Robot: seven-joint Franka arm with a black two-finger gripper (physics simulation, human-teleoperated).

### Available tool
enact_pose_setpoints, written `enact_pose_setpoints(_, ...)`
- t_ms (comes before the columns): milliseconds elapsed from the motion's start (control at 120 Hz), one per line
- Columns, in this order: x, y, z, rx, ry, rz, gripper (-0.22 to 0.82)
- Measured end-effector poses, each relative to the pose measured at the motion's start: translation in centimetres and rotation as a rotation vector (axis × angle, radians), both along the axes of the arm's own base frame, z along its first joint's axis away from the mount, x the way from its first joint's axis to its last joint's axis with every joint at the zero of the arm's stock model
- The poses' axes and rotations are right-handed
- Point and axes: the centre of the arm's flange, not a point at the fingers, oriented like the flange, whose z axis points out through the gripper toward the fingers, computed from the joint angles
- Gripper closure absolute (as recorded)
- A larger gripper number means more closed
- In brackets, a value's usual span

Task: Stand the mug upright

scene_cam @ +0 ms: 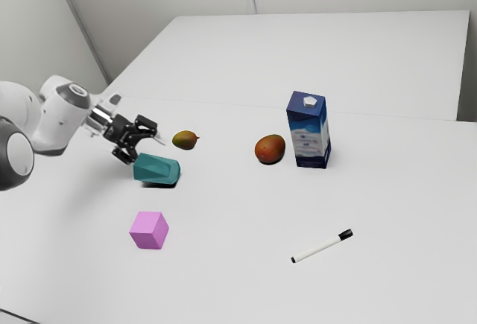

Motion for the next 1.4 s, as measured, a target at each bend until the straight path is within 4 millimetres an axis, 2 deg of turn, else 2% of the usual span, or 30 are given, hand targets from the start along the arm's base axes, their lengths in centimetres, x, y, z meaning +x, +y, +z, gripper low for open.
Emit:
enact_pose_setpoints(150, 0.1, 0.0, 0.1, -0.003, -0.003, 0.009, 0.45)
enact_pose_setpoints(225, 0.1, 0.0, 0.2, -0.003, -0.004, 0.012, 0.57)
enact_pose_setpoints(275, 0.1, 0.0, 0.3, -0.003, -0.004, 0.013, 0.61)
enact_pose_setpoints(575, 0.7, -0.9, 1.3, 0.002, -0.019, 0.005, 0.7)
enact_pose_setpoints(675, 1.0, -1.6, 2.3, 0.017, -0.023, -0.008, 0.73)
enact_pose_setpoints(825, 1.2, -3.8, 6.9, 0.14, -0.043, -0.101, 0.77)
enact_pose_setpoints(975, 0.8, -4.9, 10.5, 0.325, -0.04, -0.197, 0.78)
enact_pose_setpoints(1067, 0.3, -6.2, 12.4, 0.45, -0.034, -0.258, 0.78)
enact_pose_setpoints(1208, -1.4, -8.9, 12.9, 0.553, -0.032, -0.296, 0.79)
enact_pose_setpoints(1400, -3.5, -12.6, 12.9, 0.591, -0.027, -0.284, 0.79)
